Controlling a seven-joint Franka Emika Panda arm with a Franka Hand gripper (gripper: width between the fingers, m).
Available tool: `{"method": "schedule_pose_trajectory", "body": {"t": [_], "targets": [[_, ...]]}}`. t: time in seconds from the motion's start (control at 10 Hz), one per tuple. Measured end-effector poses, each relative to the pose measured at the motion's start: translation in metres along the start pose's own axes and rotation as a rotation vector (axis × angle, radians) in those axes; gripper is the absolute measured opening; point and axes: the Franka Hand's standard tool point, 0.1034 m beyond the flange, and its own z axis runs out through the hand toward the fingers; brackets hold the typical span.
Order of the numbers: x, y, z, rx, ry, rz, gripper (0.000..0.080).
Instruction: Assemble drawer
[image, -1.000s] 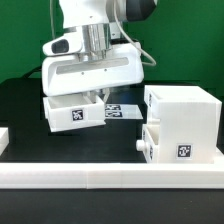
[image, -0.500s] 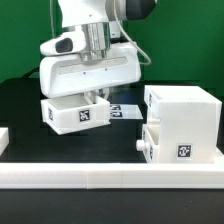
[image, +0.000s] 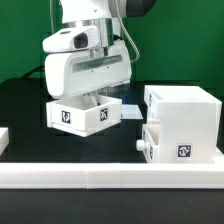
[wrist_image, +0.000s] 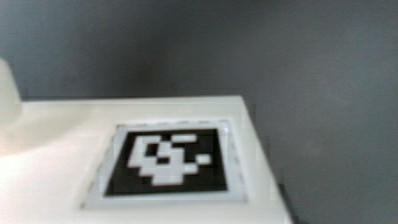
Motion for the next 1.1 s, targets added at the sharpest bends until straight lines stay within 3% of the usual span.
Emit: {"method": "schedule_pose_trajectory", "body": {"t": [0.2,0.4,0.7,1.0,1.1], "targets": [[-0.001,0.0,0.0,0.001,-0.001,-0.098,0.0042],[0.003,0.003,0.002,-0.021,0.005,-0.287,0.0042],[0.02,0.008,0.001,-0.03,-0.015,-0.488,0.0042],[0.02,0.007,0.003,-0.027,-0.017,-0.492,0.0042],[0.02,0.005,0.003,-0.014,-0.022,-0.493,0.0042]]}}
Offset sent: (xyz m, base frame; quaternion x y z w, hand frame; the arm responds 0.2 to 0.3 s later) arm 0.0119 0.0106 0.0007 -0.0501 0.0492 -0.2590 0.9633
